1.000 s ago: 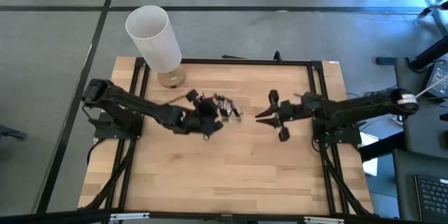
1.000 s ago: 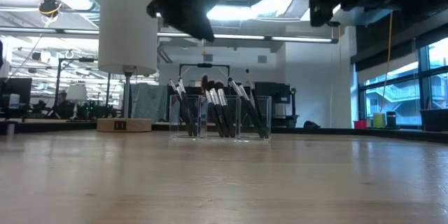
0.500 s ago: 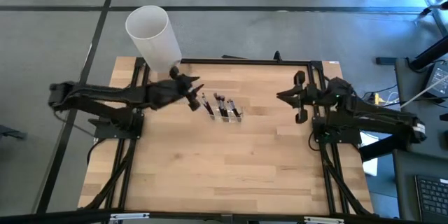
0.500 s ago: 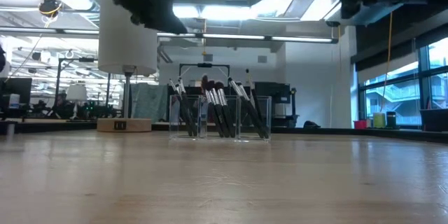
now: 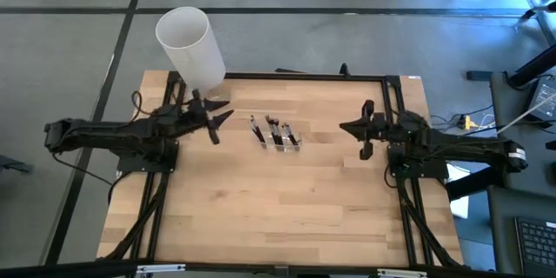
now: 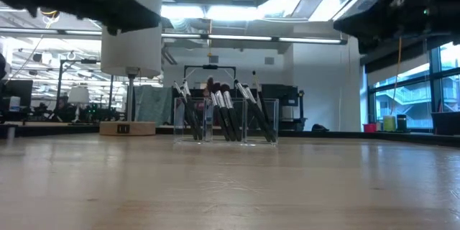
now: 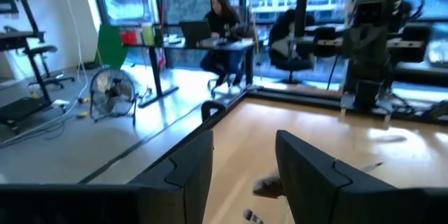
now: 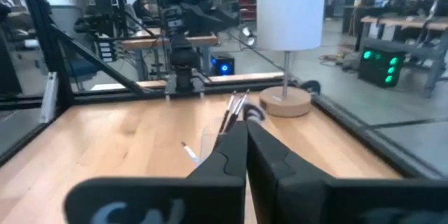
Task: Put items in baskets/containers
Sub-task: Return to Home Position
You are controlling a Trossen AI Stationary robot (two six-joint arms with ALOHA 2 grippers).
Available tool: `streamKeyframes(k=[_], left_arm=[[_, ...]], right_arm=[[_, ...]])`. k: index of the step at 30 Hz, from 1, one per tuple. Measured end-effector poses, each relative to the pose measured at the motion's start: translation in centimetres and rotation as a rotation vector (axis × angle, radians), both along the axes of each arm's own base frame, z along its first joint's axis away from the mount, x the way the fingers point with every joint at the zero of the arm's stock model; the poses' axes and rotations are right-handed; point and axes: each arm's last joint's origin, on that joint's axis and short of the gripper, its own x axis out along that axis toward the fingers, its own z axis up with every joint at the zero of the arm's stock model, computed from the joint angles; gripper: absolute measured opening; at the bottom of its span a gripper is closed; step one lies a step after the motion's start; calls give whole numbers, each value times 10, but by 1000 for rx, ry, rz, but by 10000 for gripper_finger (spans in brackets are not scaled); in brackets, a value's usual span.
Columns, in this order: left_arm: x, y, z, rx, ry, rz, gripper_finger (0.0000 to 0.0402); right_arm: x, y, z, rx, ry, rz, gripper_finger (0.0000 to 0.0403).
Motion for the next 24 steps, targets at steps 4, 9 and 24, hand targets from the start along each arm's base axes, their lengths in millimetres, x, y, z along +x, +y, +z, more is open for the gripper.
streamKeyframes(k=[4,9,24], left_arm=[[-15,-5,-10,8,-61,7,152],[-32,-10,-9,42,-148,-6,152],[-57,-15,-31,84,-211,-9,152]], right_arm=[[0,0,10,-44,36,-13,6],[-8,2,34,-85,170,-7,7],[-39,9,19,-35,-37,-10,5]])
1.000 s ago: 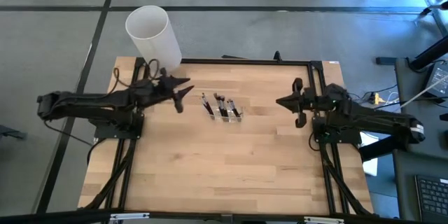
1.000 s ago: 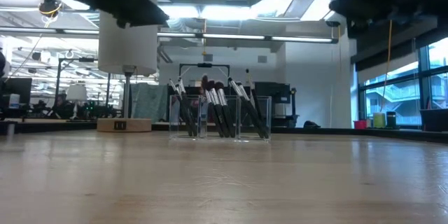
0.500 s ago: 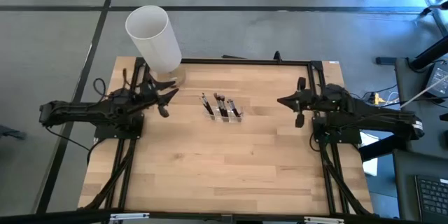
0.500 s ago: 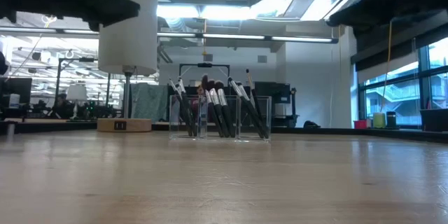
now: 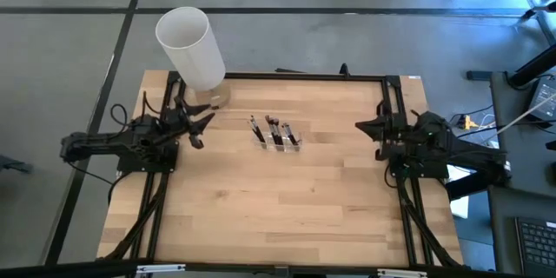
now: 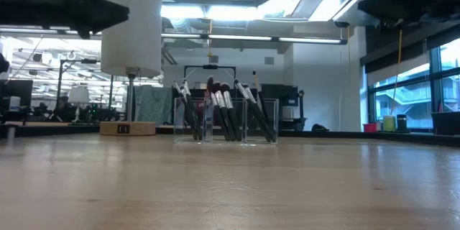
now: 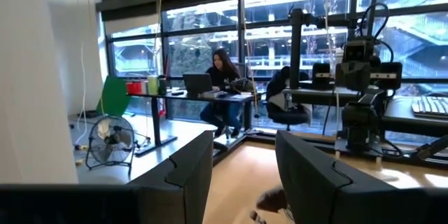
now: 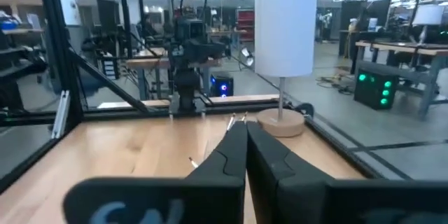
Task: Put items in baskets/containers
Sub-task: Return to Home Position
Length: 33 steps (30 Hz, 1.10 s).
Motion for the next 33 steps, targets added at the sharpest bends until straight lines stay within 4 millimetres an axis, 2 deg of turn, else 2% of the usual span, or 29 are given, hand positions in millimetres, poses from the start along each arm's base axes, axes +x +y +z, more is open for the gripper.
streamKeyframes(k=[5,14,20,27,33], left_arm=[[0,0,-15,-22,-28,-7,152],[-2,-2,-16,-25,-32,-60,152],[1,-3,-25,-84,38,-113,152],[2,-4,-32,-104,114,-166,152],[6,-7,-38,-153,166,-219,152]], right_arm=[[8,0,-20,24,-69,50,5],[13,-1,-45,44,-55,69,5],[14,-1,-50,33,-40,92,5],[15,-2,-67,75,130,56,5],[15,-2,-68,-1,145,52,8]])
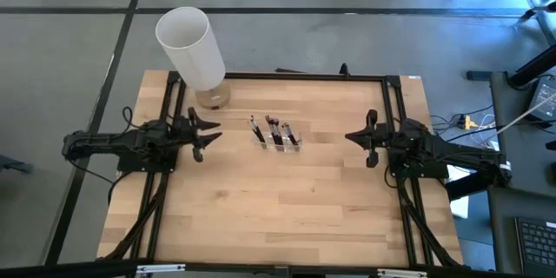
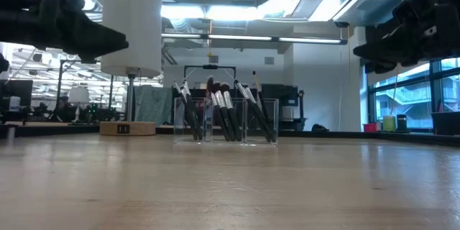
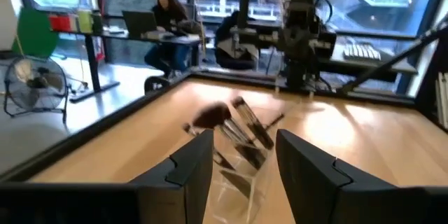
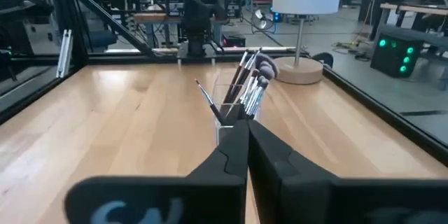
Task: Put items in baskets/containers
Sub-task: Return to Home Position
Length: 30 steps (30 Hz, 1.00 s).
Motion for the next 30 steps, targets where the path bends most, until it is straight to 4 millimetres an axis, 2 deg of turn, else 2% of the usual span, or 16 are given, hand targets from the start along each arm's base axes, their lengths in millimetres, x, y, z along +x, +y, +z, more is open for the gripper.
streamKeyframes(k=[9,30], left_arm=[[2,-2,-3,-57,19,13,152],[2,-1,-3,-76,13,17,152]], right_arm=[[0,0,0,-1,1,-2,30],[0,-2,-1,47,5,-57,20]])
